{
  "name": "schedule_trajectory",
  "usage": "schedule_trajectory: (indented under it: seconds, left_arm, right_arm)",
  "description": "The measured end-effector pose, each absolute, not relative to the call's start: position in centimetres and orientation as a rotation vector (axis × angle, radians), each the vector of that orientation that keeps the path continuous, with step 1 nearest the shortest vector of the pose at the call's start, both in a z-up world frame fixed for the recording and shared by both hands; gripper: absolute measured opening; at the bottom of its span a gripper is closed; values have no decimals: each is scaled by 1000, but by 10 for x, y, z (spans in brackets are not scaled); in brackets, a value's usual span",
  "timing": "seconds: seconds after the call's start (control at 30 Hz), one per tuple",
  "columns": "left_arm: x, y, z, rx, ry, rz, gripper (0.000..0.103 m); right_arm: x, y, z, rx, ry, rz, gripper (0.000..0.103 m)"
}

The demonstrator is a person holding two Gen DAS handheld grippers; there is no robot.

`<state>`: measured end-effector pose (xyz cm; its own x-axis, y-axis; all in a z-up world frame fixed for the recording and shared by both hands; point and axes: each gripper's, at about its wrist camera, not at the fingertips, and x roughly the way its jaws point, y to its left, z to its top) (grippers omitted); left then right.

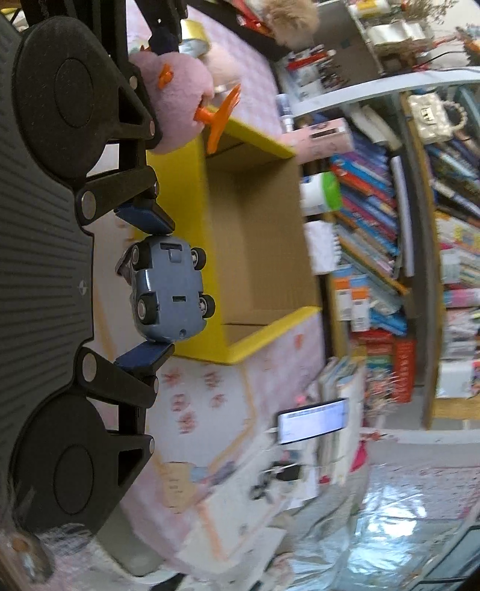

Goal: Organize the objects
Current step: 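Carry the chick and car with both grippers toward the yellow box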

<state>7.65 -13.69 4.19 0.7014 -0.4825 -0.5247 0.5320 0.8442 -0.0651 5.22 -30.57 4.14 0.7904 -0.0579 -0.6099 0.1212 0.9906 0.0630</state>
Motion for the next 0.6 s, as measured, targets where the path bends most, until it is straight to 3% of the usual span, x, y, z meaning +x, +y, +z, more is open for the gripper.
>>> schedule_trajectory:
  seconds: [0.27,0.6]
  left_arm:
    - [123,-158,47,87,551,-490,50]
    - [177,-187,15,164,653,-369,50]
  right_arm:
    - [104,-325,67,48,555,-23,61]
    - [190,-341,44,-40,640,85,61]
